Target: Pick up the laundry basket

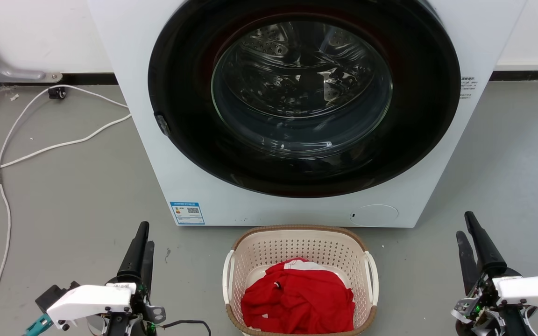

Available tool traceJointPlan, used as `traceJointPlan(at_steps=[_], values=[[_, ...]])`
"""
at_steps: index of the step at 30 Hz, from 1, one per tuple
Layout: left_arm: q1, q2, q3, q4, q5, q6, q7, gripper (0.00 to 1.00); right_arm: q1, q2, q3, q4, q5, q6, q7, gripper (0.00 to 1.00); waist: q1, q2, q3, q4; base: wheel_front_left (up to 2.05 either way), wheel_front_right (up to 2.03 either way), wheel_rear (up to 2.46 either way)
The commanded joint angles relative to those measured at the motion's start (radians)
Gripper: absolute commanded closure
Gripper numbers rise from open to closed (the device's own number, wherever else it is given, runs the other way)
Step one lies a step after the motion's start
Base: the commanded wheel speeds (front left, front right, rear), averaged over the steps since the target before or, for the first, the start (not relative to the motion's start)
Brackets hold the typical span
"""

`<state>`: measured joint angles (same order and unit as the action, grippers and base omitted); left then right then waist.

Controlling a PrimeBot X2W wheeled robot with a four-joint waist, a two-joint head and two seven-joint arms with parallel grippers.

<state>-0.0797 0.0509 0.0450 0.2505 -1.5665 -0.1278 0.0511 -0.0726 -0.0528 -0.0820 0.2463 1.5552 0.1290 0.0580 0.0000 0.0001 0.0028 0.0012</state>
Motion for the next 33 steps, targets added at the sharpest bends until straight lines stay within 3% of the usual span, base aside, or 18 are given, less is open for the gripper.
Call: traceJointPlan(at_steps=[1,17,33], values=[[-0.028,0.006,-0.002,-0.022,0.036,-0.001,-0.011,0.0,-0.012,-0.013,0.006,-0.024,-0.034,0.0,-0.011,0.0,0.0,-0.0001,0.0,0.0,0.0,0.0,0.0],[-0.035,0.004,-0.064,-0.053,0.436,0.011,-0.077,0.0,-0.002,-0.01,0.011,-0.059,-0.507,0.001,-0.076,0.0,0.0,-0.0001,0.0,0.006,0.0,0.0,0.0],[-0.042,0.007,-0.116,-0.022,0.728,0.022,-0.133,0.0,0.02,-0.002,0.009,-0.095,-0.823,0.001,-0.061,0.0,0.0,-0.0001,0.001,0.012,0.0,0.0,0.0]])
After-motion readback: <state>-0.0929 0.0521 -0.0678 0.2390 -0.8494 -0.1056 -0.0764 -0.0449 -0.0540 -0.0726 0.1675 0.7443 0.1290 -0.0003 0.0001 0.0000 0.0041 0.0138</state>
